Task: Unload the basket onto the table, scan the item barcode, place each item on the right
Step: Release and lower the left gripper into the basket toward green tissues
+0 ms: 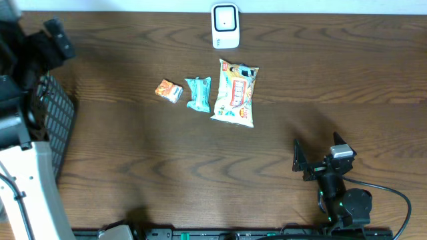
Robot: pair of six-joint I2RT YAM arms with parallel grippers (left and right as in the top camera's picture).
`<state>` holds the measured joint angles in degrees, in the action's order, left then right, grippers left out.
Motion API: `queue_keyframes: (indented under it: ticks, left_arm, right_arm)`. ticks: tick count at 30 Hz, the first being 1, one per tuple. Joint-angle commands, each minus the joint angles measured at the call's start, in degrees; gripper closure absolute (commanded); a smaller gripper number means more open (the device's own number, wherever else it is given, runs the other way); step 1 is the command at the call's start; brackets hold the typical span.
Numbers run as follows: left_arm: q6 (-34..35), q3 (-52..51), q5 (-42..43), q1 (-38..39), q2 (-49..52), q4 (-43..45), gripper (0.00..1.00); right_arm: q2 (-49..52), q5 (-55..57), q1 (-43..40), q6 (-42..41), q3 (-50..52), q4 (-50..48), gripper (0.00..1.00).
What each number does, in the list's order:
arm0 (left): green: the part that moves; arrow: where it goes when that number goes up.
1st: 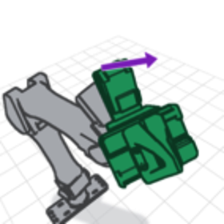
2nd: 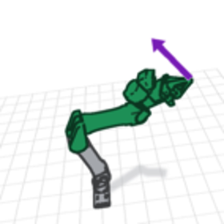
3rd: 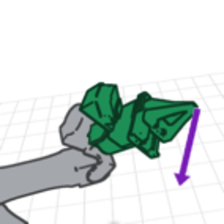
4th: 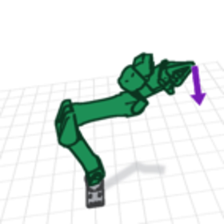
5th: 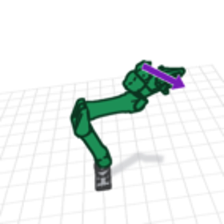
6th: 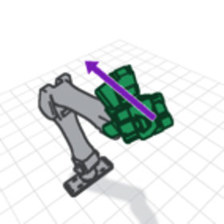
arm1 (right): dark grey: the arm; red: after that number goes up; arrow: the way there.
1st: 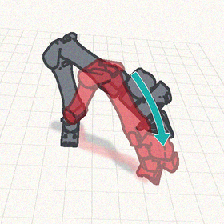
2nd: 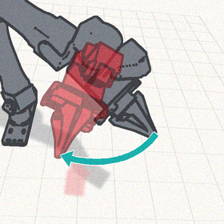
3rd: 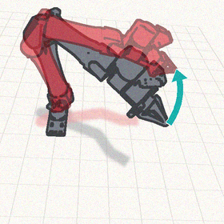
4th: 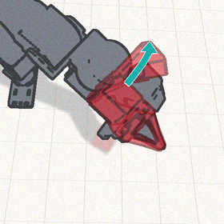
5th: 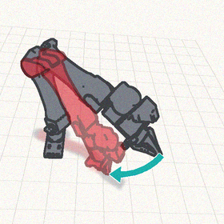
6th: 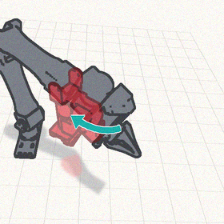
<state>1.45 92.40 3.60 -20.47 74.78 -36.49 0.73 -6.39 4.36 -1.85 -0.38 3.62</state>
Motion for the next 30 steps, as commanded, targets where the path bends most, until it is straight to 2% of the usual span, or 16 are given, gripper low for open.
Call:
queue_keyframes:
  ticks: [1, 4, 8, 11, 15, 17, 21, 30]
  left_arm:
    - [-0.3, 0.7, -13.7, -3.3, 0.6, -1.9, 0.02]
    - [-0.3, 0.7, -19.4, -6.4, 1.4, -4.2, 0.02]
    - [-0.1, 0.6, -19.9, -11.9, 2.8, -7.3, 0.02]
    - [1.7, 0.6, -16.0, -15.9, 4.4, -10.5, 0.02]
    - [2.5, 0.6, -4.2, -20.5, 7.5, -12.7, 0.02]
    - [4.5, 0.6, -1.2, -22.2, 9.5, -12.7, 0.02]
    - [8.7, 0.6, -1.2, -24.0, 13.4, -12.7, 0.03]
    - [10.3, 0.6, -1.2, -24.5, 22.6, -9.9, 0.02]
  right_arm:
    - [-0.2, 0.0, 0.2, 0.8, 0.0, 0.2, 0.01]
    - [-0.2, 0.0, 0.2, 0.8, 0.0, 0.2, 0.01]
    - [-0.2, 0.0, 0.2, 0.8, 0.0, 0.2, 0.01]
    - [-0.2, 0.0, 0.2, 0.8, 0.0, 0.2, 0.01]
    - [-0.2, 0.0, 0.2, 0.8, 0.0, 0.2, 0.01]
    - [-0.2, 0.0, 0.2, 0.8, 0.0, 0.2, 0.01]
    - [-0.2, 0.0, 0.2, 0.8, 0.0, 0.2, 0.01]
    - [-0.2, 0.0, 0.2, 0.8, 0.0, 0.2, 0.01]
